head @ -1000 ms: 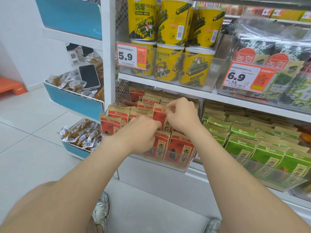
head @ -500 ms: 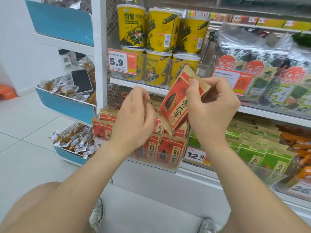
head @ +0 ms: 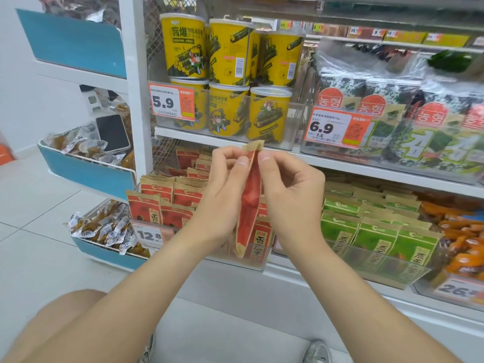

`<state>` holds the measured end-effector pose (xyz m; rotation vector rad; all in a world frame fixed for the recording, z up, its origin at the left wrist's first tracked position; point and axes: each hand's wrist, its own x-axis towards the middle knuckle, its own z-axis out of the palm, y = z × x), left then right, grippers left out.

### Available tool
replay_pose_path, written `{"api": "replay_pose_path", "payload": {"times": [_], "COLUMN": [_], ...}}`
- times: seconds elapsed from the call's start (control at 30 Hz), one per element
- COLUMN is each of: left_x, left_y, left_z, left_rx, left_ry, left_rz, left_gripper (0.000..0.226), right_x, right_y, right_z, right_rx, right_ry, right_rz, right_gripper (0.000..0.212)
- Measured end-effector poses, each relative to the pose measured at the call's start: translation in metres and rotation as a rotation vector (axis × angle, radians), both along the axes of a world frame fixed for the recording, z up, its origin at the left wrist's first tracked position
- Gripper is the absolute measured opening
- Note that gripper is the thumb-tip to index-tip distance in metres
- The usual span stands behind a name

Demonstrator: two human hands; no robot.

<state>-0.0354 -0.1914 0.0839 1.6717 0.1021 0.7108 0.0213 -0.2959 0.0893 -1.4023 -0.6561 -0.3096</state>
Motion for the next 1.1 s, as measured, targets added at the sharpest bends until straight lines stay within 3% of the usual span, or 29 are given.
{"api": "replay_pose_path", "payload": {"times": [0.1,0.3,0.43,0.73,0.83,0.93,1.03,1.1], "left_x": [-0.002,-0.007,-0.01,-0.013,-0.01,-0.006,-0.003,-0.004], "left_y": [-0.001,-0.001,0.003,0.006,0.011,0.02,0.035,0.041], "left_z": [0.002,-0.001,0.002,0.005,0.006,0.009,0.011,0.012], "left_rx": [-0.091,-0.107,-0.225,-0.373,-0.485,-0.6,-0.663,-0.622], "left_ry": [-0.019,0.004,0.033,0.013,-0.005,-0.033,-0.064,-0.052], "left_rz": [-0.049,-0.11,-0.183,-0.174,-0.111,-0.01,0.077,0.08], "left_gripper": [0.02,0.033,0.049,0.05,0.048,0.04,0.047,0.045], "right_x": [-0.002,-0.001,-0.002,-0.006,-0.007,-0.007,-0.005,-0.004], "right_y": [0.0,0.0,0.001,0.003,0.003,-0.002,-0.005,-0.003], "right_z": [-0.001,-0.001,-0.002,-0.001,-0.003,-0.003,-0.003,-0.005], "right_rx": [-0.02,-0.041,-0.071,-0.046,-0.165,-0.383,-0.533,-0.479], "right_ry": [0.007,0.191,0.182,0.119,0.011,-0.125,0.005,0.076], "right_rz": [0.031,0.102,0.12,0.153,0.165,0.188,0.286,0.294], "right_gripper": [0.011,0.02,0.02,0.014,0.008,0.023,0.022,0.01]}}
